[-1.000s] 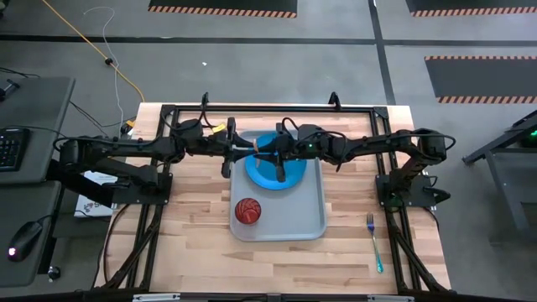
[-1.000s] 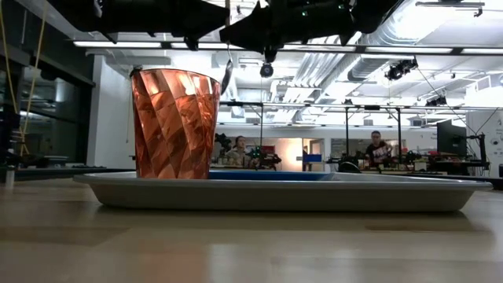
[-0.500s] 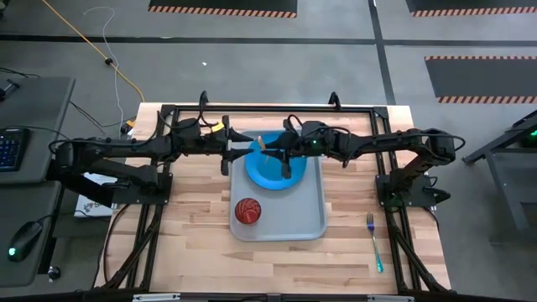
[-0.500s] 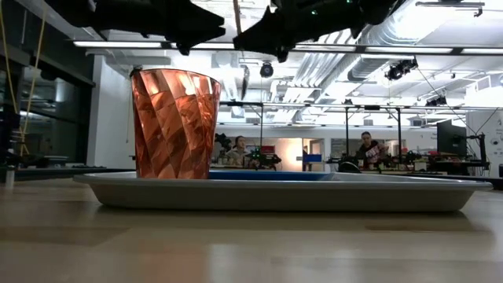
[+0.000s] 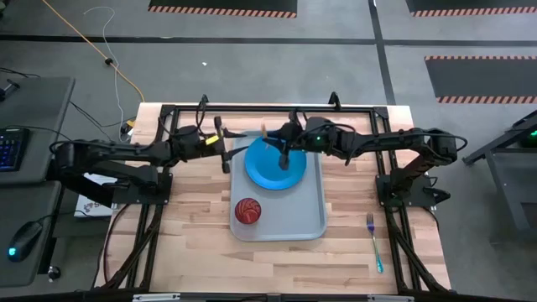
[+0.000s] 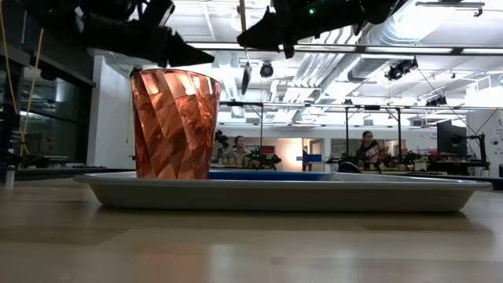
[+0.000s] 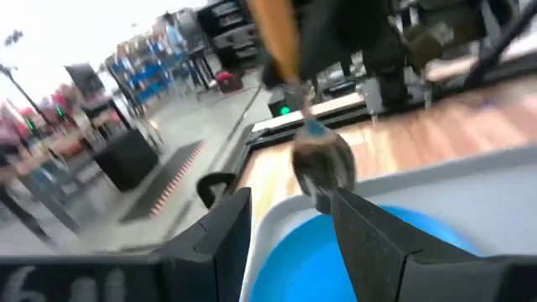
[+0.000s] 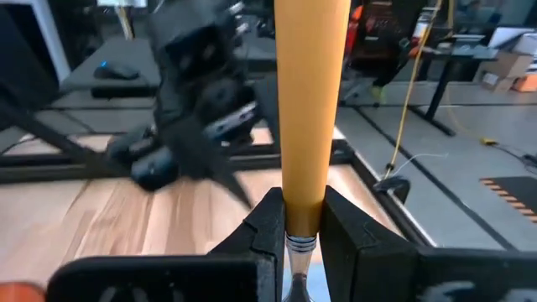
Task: Pick and place plate/cup/fork/spoon on tray
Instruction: Put the yellow spoon on the gray serving tray to the left of the blue plate
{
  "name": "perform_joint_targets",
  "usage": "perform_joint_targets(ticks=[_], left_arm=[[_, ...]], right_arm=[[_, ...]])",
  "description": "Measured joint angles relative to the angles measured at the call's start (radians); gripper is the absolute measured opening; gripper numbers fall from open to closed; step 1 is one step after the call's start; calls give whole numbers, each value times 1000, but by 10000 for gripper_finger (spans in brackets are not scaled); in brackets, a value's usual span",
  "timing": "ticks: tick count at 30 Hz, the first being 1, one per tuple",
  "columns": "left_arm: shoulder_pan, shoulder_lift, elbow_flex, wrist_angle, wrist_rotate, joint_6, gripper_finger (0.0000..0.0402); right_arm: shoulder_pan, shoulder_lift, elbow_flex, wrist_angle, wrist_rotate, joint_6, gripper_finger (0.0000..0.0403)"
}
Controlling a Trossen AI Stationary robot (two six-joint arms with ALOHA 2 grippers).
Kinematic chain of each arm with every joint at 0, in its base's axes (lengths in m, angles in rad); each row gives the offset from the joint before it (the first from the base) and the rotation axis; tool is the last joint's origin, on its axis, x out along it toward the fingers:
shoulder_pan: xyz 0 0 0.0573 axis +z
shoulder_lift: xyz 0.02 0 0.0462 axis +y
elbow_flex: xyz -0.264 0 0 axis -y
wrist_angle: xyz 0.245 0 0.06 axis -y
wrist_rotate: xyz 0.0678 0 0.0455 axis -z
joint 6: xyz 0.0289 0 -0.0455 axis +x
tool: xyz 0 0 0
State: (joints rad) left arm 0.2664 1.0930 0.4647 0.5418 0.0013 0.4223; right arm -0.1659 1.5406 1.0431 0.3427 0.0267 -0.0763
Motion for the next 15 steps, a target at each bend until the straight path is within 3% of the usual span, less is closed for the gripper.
perform_joint_targets(ticks=[5,11,15], left_arm=[[-26,35,-10,-7,-21,159,154],[-76,144,-9,106,-214,240,154],[-98,199,-9,206,-280,279,154]], right_arm=[[-11,1,0,71,26,24,31],[-1,23,0,180,25,33,31],[11,25,0,194,32,32,31]])
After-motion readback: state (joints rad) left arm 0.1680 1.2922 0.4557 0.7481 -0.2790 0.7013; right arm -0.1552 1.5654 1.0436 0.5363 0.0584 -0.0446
